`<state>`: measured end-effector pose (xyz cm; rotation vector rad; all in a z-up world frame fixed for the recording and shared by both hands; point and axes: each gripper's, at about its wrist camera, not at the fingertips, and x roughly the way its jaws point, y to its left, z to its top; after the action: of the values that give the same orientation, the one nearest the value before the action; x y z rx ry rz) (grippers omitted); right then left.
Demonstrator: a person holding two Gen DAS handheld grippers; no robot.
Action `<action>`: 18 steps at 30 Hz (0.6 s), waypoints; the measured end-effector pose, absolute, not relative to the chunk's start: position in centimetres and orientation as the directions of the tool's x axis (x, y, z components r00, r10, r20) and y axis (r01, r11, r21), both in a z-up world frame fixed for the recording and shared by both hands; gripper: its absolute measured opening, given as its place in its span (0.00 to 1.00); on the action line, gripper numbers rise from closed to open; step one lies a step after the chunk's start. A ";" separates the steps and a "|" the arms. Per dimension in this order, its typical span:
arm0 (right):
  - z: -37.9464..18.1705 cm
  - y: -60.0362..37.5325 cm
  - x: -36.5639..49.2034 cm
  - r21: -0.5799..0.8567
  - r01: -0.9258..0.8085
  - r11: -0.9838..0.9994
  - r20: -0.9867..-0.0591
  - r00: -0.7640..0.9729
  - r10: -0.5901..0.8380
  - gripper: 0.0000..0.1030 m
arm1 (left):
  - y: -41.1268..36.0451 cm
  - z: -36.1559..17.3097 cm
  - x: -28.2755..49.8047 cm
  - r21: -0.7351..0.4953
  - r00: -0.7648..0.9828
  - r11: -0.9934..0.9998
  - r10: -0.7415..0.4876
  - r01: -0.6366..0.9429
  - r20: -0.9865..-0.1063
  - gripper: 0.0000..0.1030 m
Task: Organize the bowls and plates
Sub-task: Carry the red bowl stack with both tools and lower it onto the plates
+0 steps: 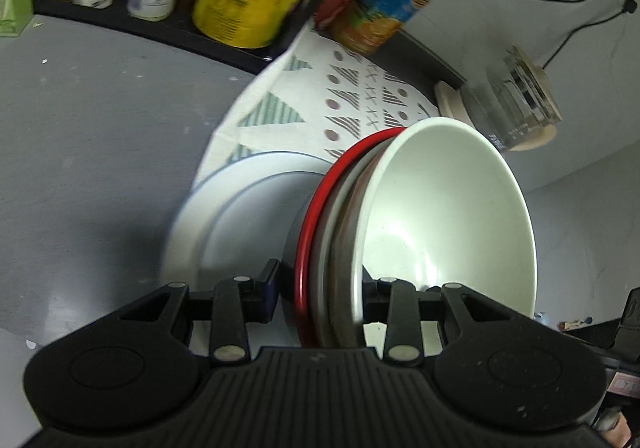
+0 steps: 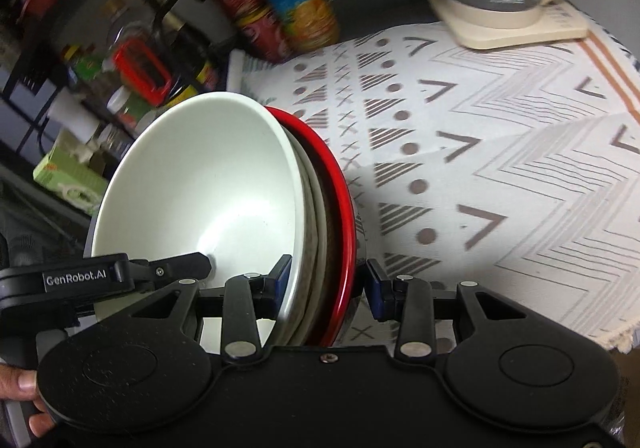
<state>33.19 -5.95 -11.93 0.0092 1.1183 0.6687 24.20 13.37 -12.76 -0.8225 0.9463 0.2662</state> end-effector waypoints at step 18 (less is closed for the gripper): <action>-14.0 -2.9 32.5 0.310 -0.549 0.776 -0.861 0.185 0.475 0.36 | 14.3 -14.6 22.6 -0.518 0.610 0.649 -0.104 -0.557 -0.786 0.34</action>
<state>32.49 -2.88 -14.05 -0.0741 1.1823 0.7225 22.64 14.33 -14.59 -0.8445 0.8961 0.3012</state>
